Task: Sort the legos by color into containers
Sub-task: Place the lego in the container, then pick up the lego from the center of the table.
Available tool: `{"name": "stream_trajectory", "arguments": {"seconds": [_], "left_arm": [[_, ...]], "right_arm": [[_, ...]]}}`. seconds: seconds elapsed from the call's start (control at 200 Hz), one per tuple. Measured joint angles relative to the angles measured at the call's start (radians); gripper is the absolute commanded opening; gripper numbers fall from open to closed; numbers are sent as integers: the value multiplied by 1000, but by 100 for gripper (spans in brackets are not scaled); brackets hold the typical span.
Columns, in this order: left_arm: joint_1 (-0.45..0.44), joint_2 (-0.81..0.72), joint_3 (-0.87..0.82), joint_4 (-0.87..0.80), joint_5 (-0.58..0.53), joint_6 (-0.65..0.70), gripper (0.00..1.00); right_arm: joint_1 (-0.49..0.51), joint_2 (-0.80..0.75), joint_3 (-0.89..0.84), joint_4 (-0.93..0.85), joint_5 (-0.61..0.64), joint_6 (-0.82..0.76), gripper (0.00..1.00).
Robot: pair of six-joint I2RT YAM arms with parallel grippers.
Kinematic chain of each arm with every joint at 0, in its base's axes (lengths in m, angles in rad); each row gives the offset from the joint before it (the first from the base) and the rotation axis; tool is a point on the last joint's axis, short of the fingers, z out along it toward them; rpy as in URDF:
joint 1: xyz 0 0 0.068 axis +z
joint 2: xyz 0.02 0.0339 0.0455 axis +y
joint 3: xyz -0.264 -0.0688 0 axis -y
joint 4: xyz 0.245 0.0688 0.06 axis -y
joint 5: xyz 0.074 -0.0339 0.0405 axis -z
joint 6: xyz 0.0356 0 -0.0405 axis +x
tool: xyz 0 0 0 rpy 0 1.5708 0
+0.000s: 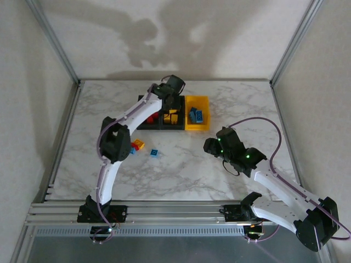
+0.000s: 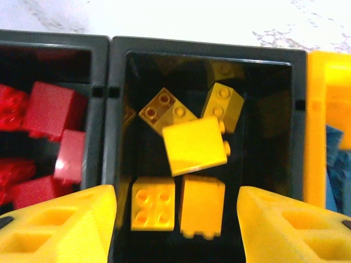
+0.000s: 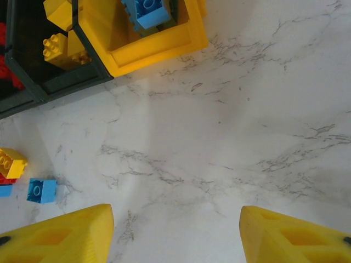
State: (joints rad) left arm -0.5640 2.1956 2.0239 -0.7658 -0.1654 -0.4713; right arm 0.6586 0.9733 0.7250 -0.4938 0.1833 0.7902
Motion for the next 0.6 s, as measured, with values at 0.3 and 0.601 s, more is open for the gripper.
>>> {"name": "stream_trajectory", "arguments": {"seconds": [0.3, 0.601], "left_arm": [[-8, -493, -542, 120, -8, -6, 77], [30, -577, -846, 99, -16, 85, 100]], "right_arm": [[0, 24, 0, 17, -4, -2, 62], [0, 65, 0, 59, -24, -16, 62]]}}
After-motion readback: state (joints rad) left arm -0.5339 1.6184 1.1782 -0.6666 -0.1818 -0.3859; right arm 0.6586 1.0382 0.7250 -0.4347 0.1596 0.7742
